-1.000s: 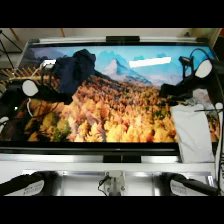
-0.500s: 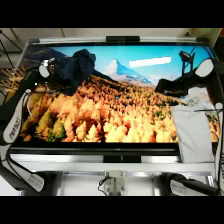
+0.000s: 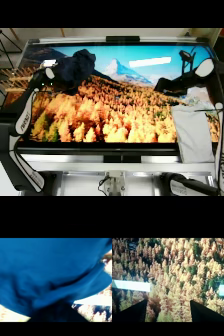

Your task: Fold the shirts.

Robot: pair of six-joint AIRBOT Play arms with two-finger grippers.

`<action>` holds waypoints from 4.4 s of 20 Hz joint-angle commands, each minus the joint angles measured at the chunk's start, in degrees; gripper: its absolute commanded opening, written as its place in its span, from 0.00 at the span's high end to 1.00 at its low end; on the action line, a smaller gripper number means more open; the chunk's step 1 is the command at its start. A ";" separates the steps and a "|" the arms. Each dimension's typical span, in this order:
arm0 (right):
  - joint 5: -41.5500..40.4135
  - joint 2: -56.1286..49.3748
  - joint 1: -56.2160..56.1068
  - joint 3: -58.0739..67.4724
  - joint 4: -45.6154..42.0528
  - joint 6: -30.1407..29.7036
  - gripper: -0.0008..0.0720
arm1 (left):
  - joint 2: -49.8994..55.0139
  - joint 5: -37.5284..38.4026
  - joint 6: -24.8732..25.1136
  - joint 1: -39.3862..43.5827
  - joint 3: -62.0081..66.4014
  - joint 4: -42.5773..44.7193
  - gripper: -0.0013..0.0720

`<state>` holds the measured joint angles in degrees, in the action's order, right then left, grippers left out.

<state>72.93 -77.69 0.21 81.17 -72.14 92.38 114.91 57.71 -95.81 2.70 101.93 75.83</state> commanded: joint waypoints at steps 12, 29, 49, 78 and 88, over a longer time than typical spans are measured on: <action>0.68 17.97 -0.02 2.05 -9.03 -5.22 0.10 | -43.21 -6.10 11.78 17.84 5.27 -4.02 0.95; 13.14 35.69 -0.02 -16.17 -1.09 -2.01 0.10 | -46.01 -0.02 7.23 32.06 2.91 2.03 0.94; -19.65 5.73 -26.86 -46.64 34.01 -15.30 0.52 | -42.97 8.04 7.26 27.91 2.69 9.33 0.94; -33.90 30.56 1.22 16.02 7.10 -22.01 0.89 | -61.72 -2.05 0.11 25.46 6.56 25.88 0.94; -12.63 -3.32 1.20 16.02 7.39 -13.62 0.89 | -43.87 -4.98 -1.68 5.77 -2.03 27.19 0.94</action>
<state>53.65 -70.91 1.39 97.14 -64.86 74.74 64.42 54.22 -96.05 15.68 100.71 102.74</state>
